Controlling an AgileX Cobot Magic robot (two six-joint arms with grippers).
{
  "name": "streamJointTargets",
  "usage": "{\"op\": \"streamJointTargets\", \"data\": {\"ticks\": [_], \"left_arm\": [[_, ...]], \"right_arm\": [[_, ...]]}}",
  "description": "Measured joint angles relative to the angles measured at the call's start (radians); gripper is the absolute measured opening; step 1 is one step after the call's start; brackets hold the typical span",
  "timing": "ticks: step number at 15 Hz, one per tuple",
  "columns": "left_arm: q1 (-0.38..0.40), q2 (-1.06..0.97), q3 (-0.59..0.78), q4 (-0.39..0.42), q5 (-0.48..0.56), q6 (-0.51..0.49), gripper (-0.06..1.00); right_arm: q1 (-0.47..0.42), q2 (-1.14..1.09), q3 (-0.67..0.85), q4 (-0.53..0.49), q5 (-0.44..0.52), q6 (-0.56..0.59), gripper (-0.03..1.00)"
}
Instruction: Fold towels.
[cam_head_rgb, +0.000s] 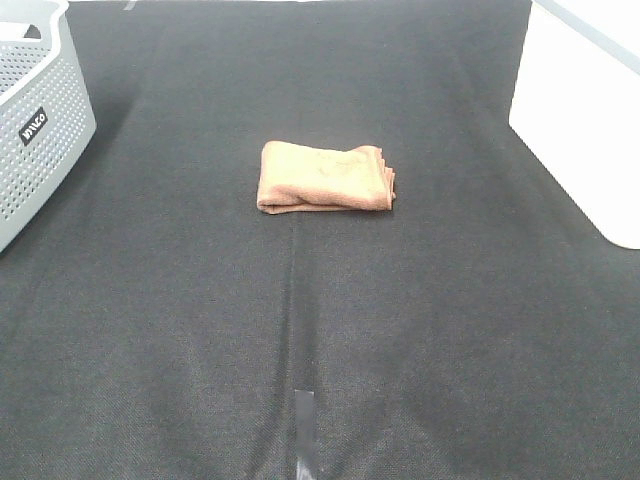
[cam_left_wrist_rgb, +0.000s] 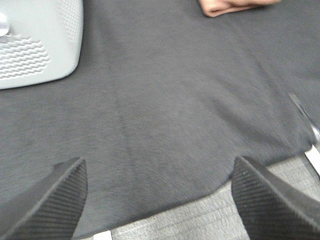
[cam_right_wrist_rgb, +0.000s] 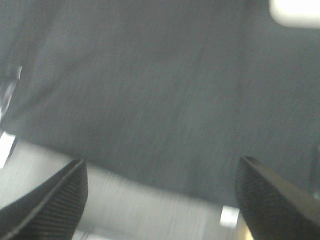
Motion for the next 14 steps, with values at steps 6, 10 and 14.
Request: {"op": "streamJointTargets", "data": {"ticks": [6,10,14], "left_arm": [[0.000,-0.003,0.047,-0.004,-0.152,0.064,0.75],[0.000,-0.003,0.050,-0.004,-0.157,0.064,0.75],[0.003,-0.003,0.051,-0.004,-0.157,0.064,0.75]], "right_arm": [[0.000,-0.132,0.023,-0.039,-0.045,0.000,0.77],[0.000,-0.132,0.023,-0.039,-0.046,0.000,0.77],[0.000,-0.132,0.023,-0.039,-0.046,0.000,0.77]]}}
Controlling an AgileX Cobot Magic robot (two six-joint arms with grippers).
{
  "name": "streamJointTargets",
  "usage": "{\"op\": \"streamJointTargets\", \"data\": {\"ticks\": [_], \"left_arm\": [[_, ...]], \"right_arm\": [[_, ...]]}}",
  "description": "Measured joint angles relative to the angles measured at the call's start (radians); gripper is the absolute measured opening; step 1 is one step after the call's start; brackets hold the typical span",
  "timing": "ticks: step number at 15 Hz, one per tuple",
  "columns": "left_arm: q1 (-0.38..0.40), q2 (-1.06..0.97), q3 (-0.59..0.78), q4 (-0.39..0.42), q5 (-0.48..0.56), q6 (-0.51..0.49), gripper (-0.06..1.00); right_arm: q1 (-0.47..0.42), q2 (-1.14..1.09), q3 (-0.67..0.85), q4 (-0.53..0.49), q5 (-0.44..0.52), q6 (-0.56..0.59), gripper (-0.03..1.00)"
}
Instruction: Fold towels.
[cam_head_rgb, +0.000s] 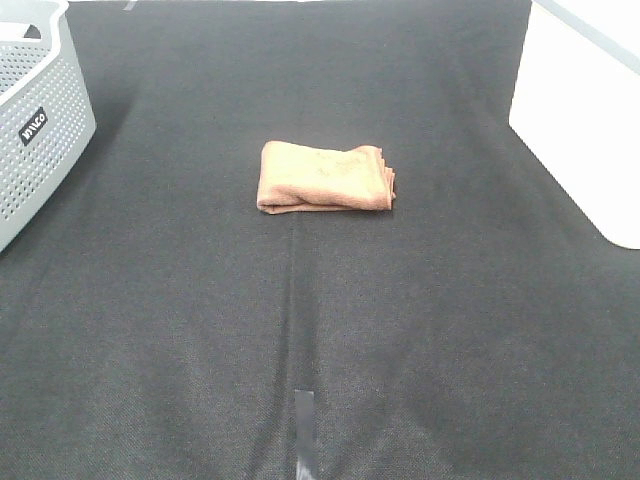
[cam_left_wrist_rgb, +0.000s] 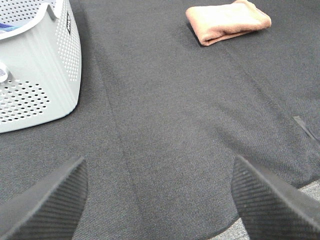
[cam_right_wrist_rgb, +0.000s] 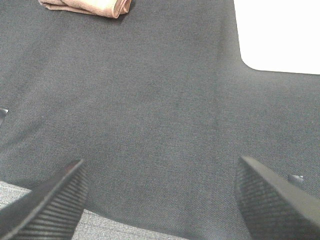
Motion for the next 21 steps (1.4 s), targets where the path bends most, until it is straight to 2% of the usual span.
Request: {"op": "streamJointTargets", "data": {"ticks": [2,4,6,10,21], "left_arm": [[0.056,0.000,0.000,0.000,0.000,0.000,0.75],[0.146,0.000,0.000,0.000,0.000,0.000,0.75],[0.175,0.000,0.000,0.000,0.000,0.000,0.75],[0.176,0.000,0.000,0.000,0.000,0.002,0.75],[0.176,0.000,0.000,0.000,0.000,0.002,0.75]], "right_arm": [[-0.006,-0.001,0.000,0.001,0.000,0.000,0.77],[-0.077,-0.003,0.003,0.008,0.000,0.000,0.77],[-0.118,-0.026,0.003,0.008,0.000,0.000,0.77],[-0.120,-0.112,0.003,0.008,0.000,0.000,0.77],[-0.120,-0.116,0.004,0.008,0.000,0.000,0.77]]}}
